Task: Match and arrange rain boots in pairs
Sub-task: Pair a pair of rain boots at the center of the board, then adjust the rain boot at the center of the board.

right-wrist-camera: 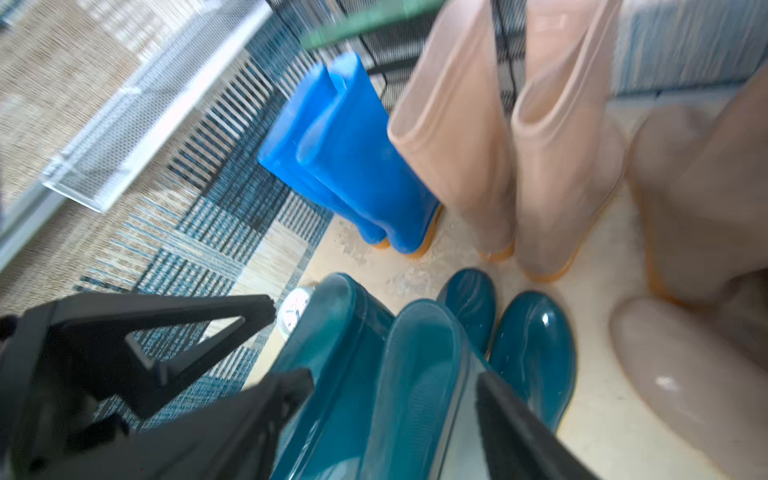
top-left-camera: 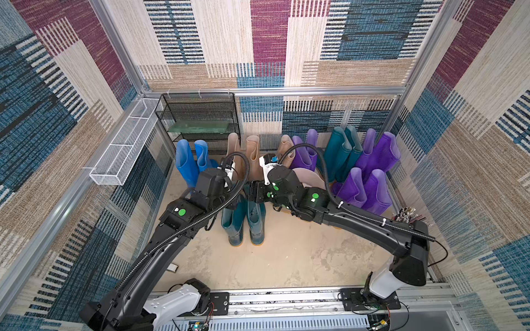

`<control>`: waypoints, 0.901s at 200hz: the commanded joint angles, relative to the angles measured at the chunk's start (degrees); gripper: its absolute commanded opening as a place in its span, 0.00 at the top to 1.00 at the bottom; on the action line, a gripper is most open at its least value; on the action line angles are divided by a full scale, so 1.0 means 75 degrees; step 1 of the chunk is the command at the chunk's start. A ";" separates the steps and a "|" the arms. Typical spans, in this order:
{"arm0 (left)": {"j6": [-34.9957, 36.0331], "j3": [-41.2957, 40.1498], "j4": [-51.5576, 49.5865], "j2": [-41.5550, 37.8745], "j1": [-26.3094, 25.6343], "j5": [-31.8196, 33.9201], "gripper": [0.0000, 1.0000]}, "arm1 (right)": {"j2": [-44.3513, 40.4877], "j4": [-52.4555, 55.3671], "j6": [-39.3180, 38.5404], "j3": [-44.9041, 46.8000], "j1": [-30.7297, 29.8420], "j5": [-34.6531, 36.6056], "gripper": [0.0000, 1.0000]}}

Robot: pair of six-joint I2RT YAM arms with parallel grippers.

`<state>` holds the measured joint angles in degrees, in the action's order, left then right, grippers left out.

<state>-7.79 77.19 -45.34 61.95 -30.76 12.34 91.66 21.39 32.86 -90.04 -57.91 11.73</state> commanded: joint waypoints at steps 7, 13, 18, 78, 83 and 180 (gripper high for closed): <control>-0.0317 0.0751 -0.0271 -0.0018 0.0012 -0.0965 0.39 | -0.0660 0.1093 -0.1278 0.0104 0.0066 0.1448 0.10; -0.0387 0.0913 -0.0264 0.0029 0.0015 -0.1177 0.39 | -0.0889 0.1352 -0.1468 0.0228 0.0106 0.1782 0.06; -0.0481 0.1035 -0.0269 0.0073 0.0002 -0.1357 0.39 | -0.1085 0.1508 -0.1652 0.0396 0.0135 0.2050 0.05; -0.0480 0.1505 0.0702 0.1024 -0.0384 -0.2624 0.38 | -0.3613 0.2088 -0.2279 0.2613 0.2267 0.1594 0.05; -0.0362 0.1520 0.0830 0.1098 -0.0385 -0.2666 0.38 | -0.3740 0.1970 -0.2341 0.2784 0.2509 0.1102 0.05; 0.0469 0.0025 0.2488 0.0687 0.0033 -0.2716 0.37 | -0.3822 0.1256 -0.2103 0.3699 0.3320 -0.1899 0.70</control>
<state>-6.81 79.35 -32.38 68.55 -31.42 -6.37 62.67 31.79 15.40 -61.10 -32.56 1.48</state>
